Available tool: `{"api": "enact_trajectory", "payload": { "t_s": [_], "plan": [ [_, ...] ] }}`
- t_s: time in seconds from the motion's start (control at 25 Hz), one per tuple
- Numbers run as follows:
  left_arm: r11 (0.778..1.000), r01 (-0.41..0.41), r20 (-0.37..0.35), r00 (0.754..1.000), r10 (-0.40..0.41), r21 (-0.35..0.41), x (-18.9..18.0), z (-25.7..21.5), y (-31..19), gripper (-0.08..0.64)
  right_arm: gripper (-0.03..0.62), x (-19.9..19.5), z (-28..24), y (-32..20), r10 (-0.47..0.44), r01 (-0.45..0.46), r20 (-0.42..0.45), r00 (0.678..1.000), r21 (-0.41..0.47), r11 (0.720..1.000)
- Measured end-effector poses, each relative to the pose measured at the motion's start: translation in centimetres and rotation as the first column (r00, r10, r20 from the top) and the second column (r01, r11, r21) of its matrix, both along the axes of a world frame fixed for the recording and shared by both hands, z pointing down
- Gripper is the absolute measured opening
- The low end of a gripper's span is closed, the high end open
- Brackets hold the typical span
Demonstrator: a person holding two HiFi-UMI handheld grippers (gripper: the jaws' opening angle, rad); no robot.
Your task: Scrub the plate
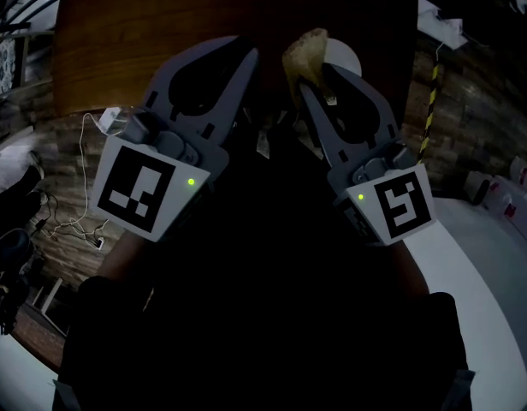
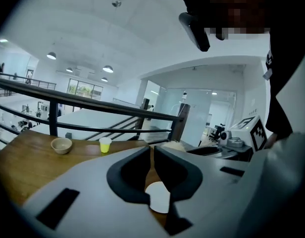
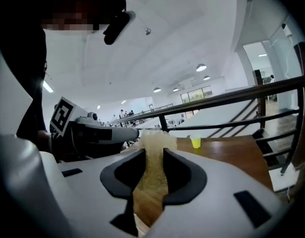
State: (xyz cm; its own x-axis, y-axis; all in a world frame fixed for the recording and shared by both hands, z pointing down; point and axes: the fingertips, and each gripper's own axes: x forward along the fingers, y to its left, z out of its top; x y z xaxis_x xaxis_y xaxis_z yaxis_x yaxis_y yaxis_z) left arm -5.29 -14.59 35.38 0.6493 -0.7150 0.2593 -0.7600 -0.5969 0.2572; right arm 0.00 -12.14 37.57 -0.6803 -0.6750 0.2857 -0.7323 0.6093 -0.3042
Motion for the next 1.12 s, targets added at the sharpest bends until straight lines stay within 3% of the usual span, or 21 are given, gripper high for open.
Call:
{"api": "enact_trajectory", "payload": {
  "t_s": [0.28,0.52,1.12],
  "plan": [
    [0.994,-0.107,-0.013,0.994,0.107,-0.03,4.1,0.3,1.9,0.034,0.12,1.7,-1.5,0.2,0.066,-0.068,0.025,0.998,0.072,0.995],
    [0.991,-0.13,-0.016,0.991,0.13,-0.016,6.4,-0.1,0.7,0.034,0.12,3.9,-1.1,-0.3,0.106,-0.108,0.03,0.994,0.063,0.992],
    [0.986,-0.163,-0.004,0.987,0.163,-0.029,6.5,0.5,1.1,0.034,0.12,4.1,-1.2,-0.4,0.131,-0.133,0.029,0.991,0.062,0.989]
  ]
}}
